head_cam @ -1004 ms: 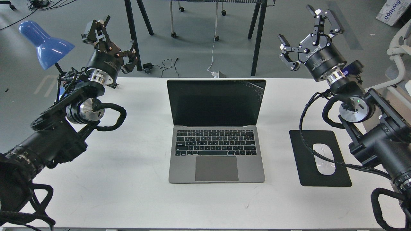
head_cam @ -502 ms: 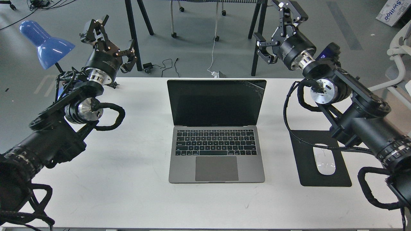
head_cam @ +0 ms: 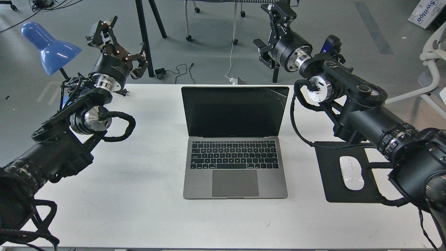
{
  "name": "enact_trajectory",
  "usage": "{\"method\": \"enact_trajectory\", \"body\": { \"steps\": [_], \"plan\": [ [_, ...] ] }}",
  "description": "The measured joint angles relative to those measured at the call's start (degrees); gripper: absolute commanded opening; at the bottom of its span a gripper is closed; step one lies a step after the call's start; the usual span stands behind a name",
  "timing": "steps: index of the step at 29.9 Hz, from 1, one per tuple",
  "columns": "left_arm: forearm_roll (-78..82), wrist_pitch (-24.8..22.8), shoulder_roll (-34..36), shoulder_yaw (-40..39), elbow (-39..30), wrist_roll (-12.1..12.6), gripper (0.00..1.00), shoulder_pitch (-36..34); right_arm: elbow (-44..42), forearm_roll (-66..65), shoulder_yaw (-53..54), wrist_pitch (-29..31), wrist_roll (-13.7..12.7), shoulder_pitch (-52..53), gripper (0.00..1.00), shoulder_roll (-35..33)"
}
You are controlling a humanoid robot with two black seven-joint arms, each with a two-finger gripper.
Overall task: Close notebook with right arm
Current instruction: 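Raise the right arm and swing the right gripper toward the laptop's screen, then move the right gripper over the top edge of the laptop screen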
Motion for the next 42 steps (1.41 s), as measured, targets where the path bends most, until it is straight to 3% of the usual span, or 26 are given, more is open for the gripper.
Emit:
{"method": "enact_trajectory", "body": {
  "steps": [7, 18, 32, 42],
  "plan": [
    [0.0, 0.0, 0.0, 0.0, 0.0, 0.0, 1.0, 0.0, -5.47, 0.0, -5.83, -1.76, -0.17, 3.12, 1.0, 0.58],
    [0.0, 0.0, 0.0, 0.0, 0.0, 0.0, 1.0, 0.0, -6.25, 0.04, -10.14, -3.36, -0.26, 3.67, 1.0, 0.6],
    [0.0, -0.05, 0.08, -0.08, 0.0, 0.0, 1.0, 0.0, -5.37, 1.21, -11.57, 2.59, -0.74, 2.74, 1.0, 0.59],
    [0.0, -0.08, 0.08, -0.05, 0.0, 0.0, 1.0, 0.0, -5.38, 1.26, -12.21, 5.64, -4.12, 1.04, 1.0, 0.59]
  ]
}}
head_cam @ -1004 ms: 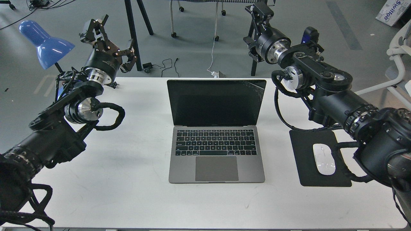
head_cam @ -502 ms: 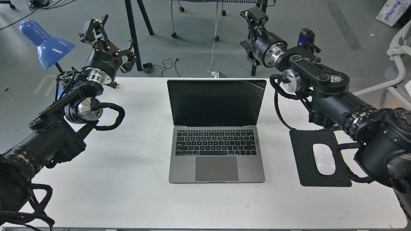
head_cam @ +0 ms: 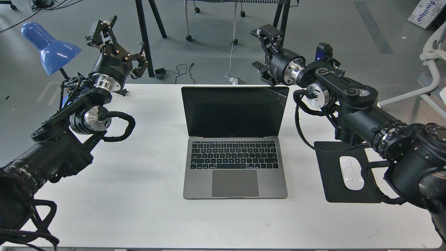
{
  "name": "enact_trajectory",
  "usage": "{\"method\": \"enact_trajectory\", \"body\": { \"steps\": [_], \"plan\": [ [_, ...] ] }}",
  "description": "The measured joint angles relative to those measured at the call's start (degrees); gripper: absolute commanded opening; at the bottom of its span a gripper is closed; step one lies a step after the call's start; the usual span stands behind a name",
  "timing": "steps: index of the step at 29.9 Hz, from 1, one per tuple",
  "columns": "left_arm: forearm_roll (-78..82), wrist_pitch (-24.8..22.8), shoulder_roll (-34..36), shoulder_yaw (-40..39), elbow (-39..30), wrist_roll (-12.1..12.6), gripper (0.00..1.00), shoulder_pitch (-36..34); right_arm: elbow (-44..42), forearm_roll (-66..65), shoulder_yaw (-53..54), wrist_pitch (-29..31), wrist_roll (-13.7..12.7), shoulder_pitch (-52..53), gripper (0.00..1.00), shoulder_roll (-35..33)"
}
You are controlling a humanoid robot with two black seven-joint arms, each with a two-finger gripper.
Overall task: Close notebook with right arm
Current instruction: 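Move the right gripper over the top edge of the laptop screen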
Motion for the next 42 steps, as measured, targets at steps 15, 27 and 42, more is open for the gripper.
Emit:
{"method": "enact_trajectory", "body": {
  "steps": [15, 27, 42],
  "plan": [
    [0.0, 0.09, 0.0, -0.04, 0.0, 0.0, 1.0, 0.0, 2.13, -0.03, -2.97, 3.65, -1.85, -0.24, 1.0, 0.0],
    [0.0, 0.09, 0.0, -0.04, 0.0, 0.0, 1.0, 0.0, 3.79, -0.08, -3.3, 4.14, -1.92, 0.18, 1.0, -0.01],
    [0.0, 0.06, -0.1, -0.02, 0.09, 0.0, 1.0, -0.01, 18.83, -0.04, -9.24, 4.52, -3.86, 0.08, 1.0, -7.54]
  ]
}}
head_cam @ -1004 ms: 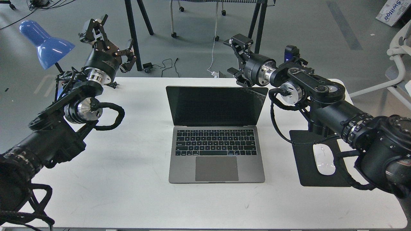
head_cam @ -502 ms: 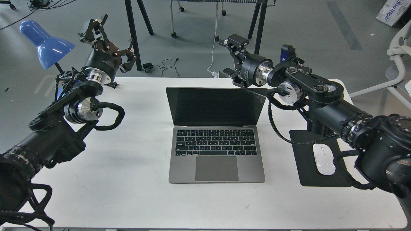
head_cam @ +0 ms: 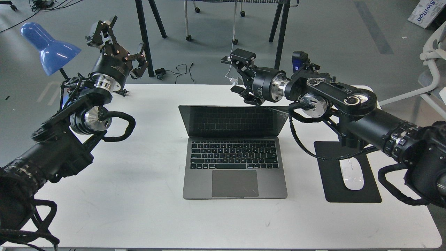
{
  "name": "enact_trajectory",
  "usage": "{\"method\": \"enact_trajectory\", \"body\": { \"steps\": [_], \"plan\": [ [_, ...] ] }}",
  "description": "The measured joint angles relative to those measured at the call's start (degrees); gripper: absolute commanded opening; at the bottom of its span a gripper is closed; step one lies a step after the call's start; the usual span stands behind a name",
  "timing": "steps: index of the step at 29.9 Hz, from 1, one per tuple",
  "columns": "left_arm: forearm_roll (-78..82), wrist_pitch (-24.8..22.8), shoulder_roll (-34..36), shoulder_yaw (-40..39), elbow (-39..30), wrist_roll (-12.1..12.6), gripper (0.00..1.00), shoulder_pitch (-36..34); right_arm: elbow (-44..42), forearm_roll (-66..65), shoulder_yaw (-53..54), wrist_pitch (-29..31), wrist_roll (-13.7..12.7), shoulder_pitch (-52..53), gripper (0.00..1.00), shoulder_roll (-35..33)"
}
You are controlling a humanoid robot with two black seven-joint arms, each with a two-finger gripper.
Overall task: Close notebook with right arm
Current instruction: 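Move the right gripper over the top edge of the laptop screen, then push the screen down toward the keyboard with the right gripper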
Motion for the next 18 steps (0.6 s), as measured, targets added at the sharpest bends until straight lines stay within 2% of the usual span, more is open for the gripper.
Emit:
{"method": "enact_trajectory", "body": {
  "steps": [18],
  "plan": [
    [0.0, 0.02, 0.0, 0.03, 0.0, 0.0, 1.0, -0.01, 13.22, -0.41, -8.5, 2.51, -0.02, 0.41, 1.0, -9.25]
  ]
}}
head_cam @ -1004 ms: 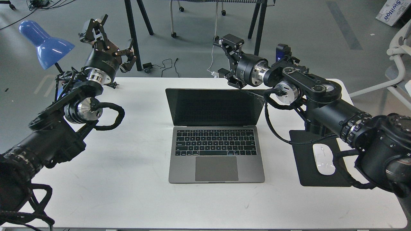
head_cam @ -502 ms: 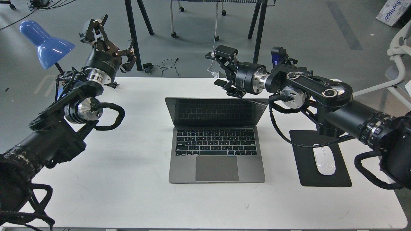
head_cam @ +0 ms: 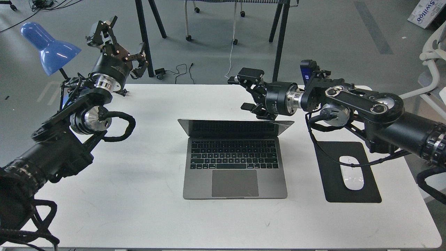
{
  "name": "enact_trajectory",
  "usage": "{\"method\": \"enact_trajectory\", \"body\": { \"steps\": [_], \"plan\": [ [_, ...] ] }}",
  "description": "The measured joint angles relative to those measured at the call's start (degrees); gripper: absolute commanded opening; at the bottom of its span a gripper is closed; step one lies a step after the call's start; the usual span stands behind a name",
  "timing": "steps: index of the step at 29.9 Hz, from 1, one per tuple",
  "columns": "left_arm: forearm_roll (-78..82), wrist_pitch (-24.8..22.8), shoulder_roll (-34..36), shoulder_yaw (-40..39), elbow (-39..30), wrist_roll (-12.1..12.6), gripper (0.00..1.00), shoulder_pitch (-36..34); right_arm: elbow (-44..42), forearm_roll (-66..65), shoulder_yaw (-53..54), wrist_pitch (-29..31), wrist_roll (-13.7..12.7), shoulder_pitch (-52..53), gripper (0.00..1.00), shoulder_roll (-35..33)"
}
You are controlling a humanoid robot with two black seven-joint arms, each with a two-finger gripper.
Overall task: Close notebook with right arm
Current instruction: 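Push the screen down toward the keyboard with the right gripper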
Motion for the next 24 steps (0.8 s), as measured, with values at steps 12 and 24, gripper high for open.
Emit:
{"method": "enact_trajectory", "body": {
  "steps": [12, 24],
  "plan": [
    [0.0, 0.01, 0.0, -0.02, 0.0, 0.0, 1.0, 0.0, 0.55, -0.46, -0.41, 2.73, 0.0, 0.05, 1.0, -0.27],
    [-0.08, 0.01, 0.0, -0.02, 0.0, 0.0, 1.0, 0.0, 1.66, -0.7, -4.11, 4.01, 0.0, -0.62, 1.0, 0.37]
  ]
}}
